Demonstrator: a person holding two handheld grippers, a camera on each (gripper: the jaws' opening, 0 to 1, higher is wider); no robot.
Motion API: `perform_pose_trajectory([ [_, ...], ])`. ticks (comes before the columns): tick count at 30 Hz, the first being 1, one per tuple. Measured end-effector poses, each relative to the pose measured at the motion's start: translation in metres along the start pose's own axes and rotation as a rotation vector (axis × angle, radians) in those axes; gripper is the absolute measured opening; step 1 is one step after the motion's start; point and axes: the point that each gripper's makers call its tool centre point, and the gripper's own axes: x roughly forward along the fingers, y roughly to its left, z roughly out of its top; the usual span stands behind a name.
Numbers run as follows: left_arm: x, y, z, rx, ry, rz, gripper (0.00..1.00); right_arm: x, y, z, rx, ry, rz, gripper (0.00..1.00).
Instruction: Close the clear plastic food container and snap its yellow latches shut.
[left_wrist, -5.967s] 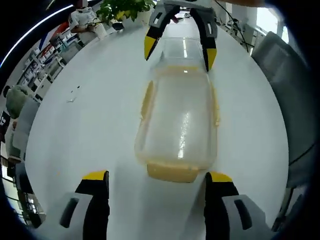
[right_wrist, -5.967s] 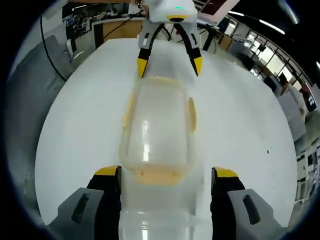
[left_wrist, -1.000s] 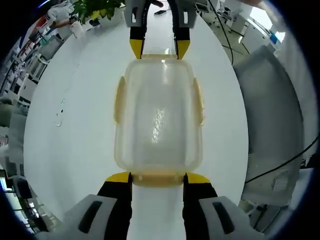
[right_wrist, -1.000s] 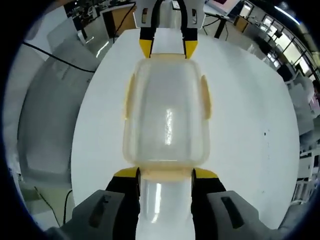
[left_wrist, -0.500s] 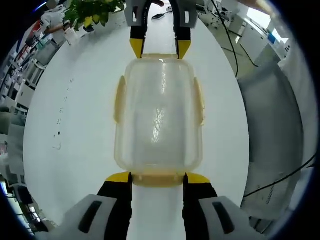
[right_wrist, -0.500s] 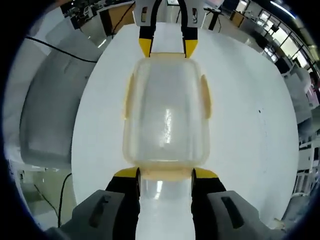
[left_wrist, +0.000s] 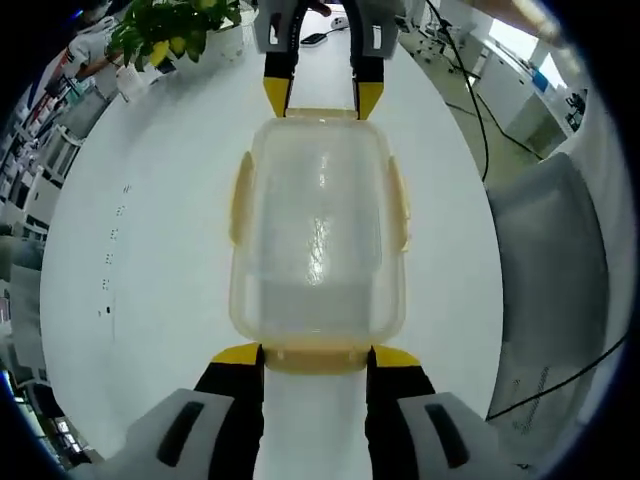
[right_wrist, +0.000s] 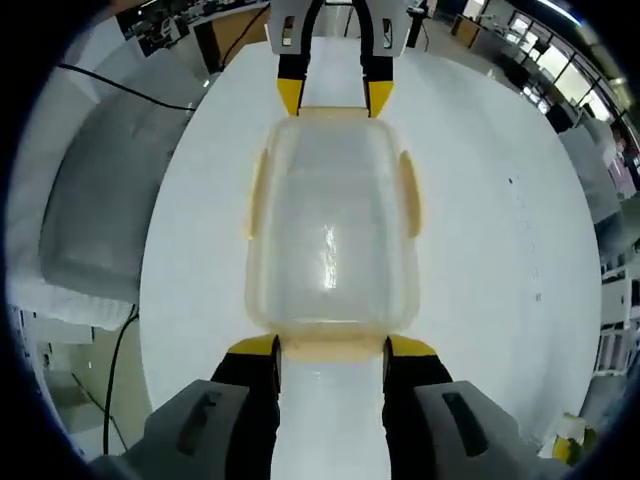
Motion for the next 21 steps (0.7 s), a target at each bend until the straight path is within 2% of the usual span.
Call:
perform_pose_trajectory([
  [11, 0.015, 0.0, 0.025, -0.009, -0.005, -0.025, 0.33, 0.0, -0.001, -0.03, 0.006, 0.011, 0.004, 0.36],
  [15, 0.02, 0.002, 0.028, -0.007, 0.004, -0.023, 0.33, 0.002, -0.003, -0.034, 0.009, 0.008, 0.0, 0.36],
  [21, 0.025, 0.002, 0.033, -0.014, -0.002, -0.031, 0.33, 0.008, -0.004, -0.043, 0.003, 0.038, 0.0, 0.37],
])
